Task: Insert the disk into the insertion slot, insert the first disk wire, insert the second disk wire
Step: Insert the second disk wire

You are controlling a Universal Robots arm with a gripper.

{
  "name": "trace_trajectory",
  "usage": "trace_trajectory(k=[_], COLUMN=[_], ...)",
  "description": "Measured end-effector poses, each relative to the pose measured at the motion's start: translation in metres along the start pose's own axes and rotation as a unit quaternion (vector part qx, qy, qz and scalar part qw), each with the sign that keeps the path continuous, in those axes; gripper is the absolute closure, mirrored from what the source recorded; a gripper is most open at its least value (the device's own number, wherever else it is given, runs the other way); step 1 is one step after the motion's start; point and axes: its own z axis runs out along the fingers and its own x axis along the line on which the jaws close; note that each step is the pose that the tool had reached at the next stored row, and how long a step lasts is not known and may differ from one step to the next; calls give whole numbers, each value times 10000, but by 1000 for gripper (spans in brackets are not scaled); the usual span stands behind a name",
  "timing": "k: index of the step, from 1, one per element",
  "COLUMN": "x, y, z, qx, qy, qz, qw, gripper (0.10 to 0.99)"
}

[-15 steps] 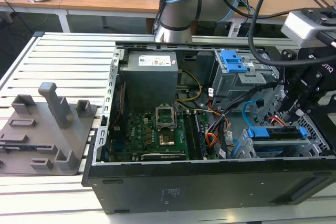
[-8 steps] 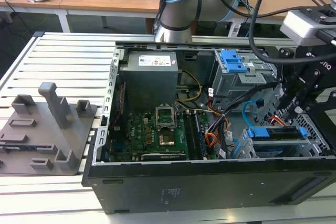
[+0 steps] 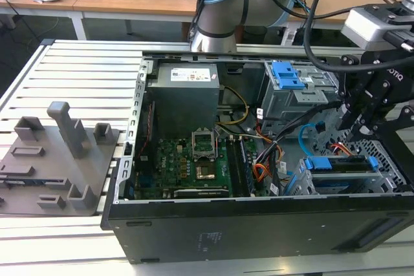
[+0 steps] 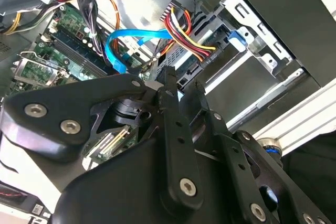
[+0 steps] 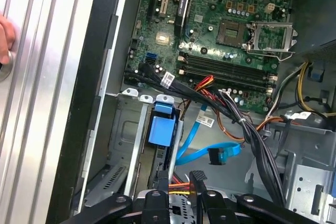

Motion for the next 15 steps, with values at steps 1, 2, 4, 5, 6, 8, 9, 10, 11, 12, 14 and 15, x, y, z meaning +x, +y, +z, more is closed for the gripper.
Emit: trace_trajectory(k=[1, 2, 4, 5, 6, 8, 9, 10, 11, 12, 14, 15], x=[-3, -6, -18, -23, -30, -39, -51, -67, -81, -96, -158, -181], y=[0, 2, 53, 78, 110, 150, 175, 181, 185, 188, 194, 197], z=[1, 0, 3, 4, 6, 8, 10, 12, 14, 15, 18, 18], qx=[0, 0, 0, 0, 0, 0, 0, 1, 1, 1, 2, 2], qy=[0, 0, 0, 0, 0, 0, 0, 1, 2, 2, 2, 3], qz=[0, -1, -1, -1, -2, -1, -2, -14, -26, -36, -57, -64], qw=[10000, 10000, 10000, 10000, 10000, 10000, 10000, 10000, 10000, 10000, 10000, 10000], gripper=[784, 784, 784, 784, 784, 784, 784, 784, 784, 784, 784, 784])
